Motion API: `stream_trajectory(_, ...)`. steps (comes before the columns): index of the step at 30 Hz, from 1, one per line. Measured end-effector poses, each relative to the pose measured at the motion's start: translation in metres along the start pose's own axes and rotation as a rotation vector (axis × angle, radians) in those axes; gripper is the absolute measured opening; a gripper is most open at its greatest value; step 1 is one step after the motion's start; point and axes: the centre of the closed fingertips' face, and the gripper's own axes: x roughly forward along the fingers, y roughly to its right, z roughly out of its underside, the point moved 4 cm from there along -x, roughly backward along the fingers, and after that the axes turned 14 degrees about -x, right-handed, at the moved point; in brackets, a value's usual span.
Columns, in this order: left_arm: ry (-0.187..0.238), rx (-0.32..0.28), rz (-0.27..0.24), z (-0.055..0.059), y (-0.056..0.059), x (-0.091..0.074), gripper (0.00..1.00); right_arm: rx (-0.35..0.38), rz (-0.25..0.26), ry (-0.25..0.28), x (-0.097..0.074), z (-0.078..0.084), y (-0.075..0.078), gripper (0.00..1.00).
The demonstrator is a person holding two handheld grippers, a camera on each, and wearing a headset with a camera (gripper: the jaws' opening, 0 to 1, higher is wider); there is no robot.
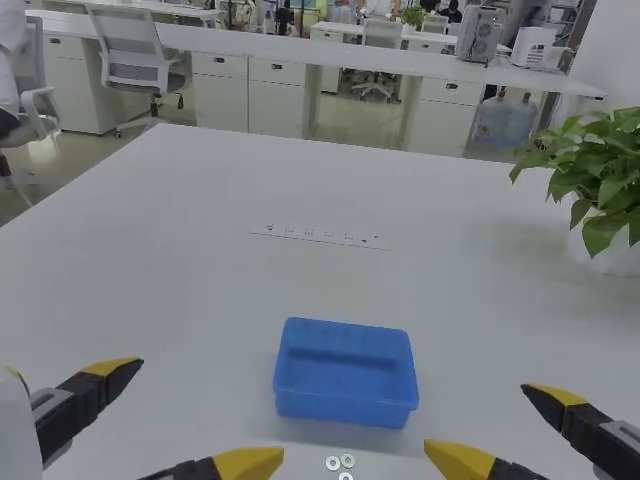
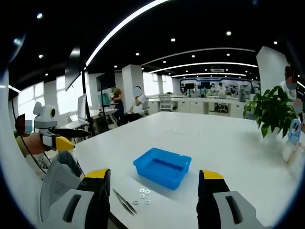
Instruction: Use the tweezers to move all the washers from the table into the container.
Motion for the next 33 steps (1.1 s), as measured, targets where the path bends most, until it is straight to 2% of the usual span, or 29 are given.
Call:
stream_trajectory(6, -0.007, 0.004, -0.007, 0.000, -0.003, 0.001, 0.95, 0.011, 0.013, 0.005, 0.001, -0.001, 0.002, 0.72)
stream_trajectory(11, 0.005, -0.003, -0.007, -0.005, -0.003, 0.001, 0.95, 0.026, -0.008, 0.003, 0.007, -0.003, -0.001, 0.71)
stream_trajectory(15, 0.012, 0.015, -0.003, -0.009, -0.001, 0.003, 0.94, 0.042, -0.021, 0.016, 0.016, -0.005, -0.003, 0.70)
stream_trajectory(19, 0.016, 0.001, 0.001, -0.011, 0.000, 0.006, 0.94, 0.033, -0.036, 0.006, 0.022, -0.006, -0.005, 0.71)
stream_trajectory(22, 0.006, 0.015, 0.008, -0.012, 0.002, 0.010, 0.94, 0.041, -0.035, 0.020, 0.024, -0.007, -0.004, 0.70)
stream_trajectory(26, 0.001, 0.022, 0.006, -0.011, -0.001, 0.012, 0.93, 0.033, -0.040, 0.005, 0.026, -0.004, -0.002, 0.70)
stream_trajectory(30, -0.025, 0.004, 0.015, -0.006, -0.006, 0.019, 0.93, 0.031, -0.016, 0.002, 0.021, -0.002, 0.003, 0.69)
stream_trajectory(33, -0.044, 0.015, 0.020, -0.005, -0.008, 0.024, 0.92, 0.050, 0.003, 0.000, 0.018, 0.001, 0.007, 0.68)
